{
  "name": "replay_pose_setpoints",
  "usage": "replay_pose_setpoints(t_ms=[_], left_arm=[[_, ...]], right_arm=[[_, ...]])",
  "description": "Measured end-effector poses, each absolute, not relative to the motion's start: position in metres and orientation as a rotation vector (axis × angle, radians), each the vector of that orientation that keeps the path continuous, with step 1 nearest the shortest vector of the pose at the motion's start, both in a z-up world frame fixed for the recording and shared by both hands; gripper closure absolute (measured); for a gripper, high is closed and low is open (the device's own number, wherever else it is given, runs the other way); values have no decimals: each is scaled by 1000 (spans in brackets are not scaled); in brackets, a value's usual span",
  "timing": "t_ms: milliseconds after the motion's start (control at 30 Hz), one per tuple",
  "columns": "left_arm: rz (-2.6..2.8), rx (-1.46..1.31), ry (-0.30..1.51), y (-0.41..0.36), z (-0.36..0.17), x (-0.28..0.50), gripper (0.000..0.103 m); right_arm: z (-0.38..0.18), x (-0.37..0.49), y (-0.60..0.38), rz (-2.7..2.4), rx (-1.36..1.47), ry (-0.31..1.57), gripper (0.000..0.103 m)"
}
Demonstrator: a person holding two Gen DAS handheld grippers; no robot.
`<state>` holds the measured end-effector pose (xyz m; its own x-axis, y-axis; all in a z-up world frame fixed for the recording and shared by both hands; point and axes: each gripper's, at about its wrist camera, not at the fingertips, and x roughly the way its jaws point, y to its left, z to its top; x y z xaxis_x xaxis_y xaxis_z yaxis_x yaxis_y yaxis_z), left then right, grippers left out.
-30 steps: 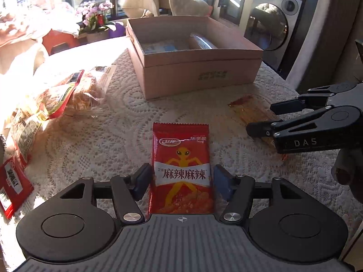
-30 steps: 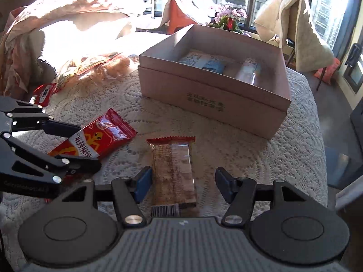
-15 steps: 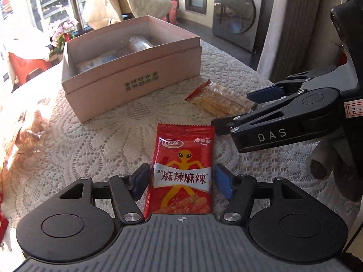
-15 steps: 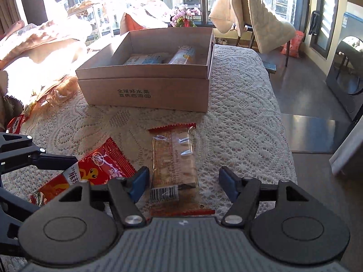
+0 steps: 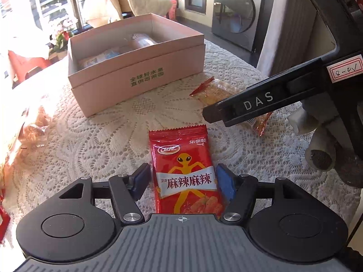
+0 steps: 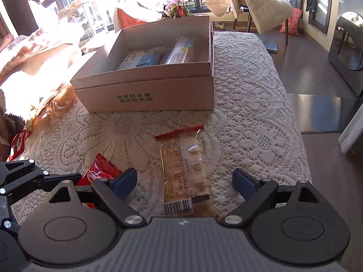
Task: Organize snacks
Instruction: 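Grasp the clear-wrapped biscuit bar with right tool while left tool holds the red packet, then lift both held packets and carry them toward the pink box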
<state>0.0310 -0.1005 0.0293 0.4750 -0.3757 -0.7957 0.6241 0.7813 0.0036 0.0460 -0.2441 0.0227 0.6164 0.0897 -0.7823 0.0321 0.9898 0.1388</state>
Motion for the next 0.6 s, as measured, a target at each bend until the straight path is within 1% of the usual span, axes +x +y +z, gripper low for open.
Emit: replay_pose_setpoints(t_ms=[67, 167, 233, 267, 300, 333, 400, 600], left_arm=[[-613, 304, 892, -94, 31, 32, 34], [-584, 306, 898, -85, 33, 35, 36], [-571, 302, 903, -80, 34, 38, 36], [-562, 304, 904, -79, 35, 40, 37], [-553, 303, 905, -77, 36, 42, 37], [-547, 301, 905, -75, 36, 43, 38], [-537, 292, 902, -73, 38, 46, 39], [-598, 240, 945, -76, 38, 48, 39]], right_arm=[[22, 45, -240, 1, 117, 897, 22], [22, 42, -233, -25, 71, 882, 33], [23, 41, -230, -24, 59, 879, 45], [25, 40, -229, -15, 63, 880, 49], [26, 40, -229, -4, 70, 881, 54], [27, 40, -229, 6, 74, 882, 58], [29, 39, -227, 21, 72, 882, 63], [32, 37, -223, 54, 61, 881, 63]])
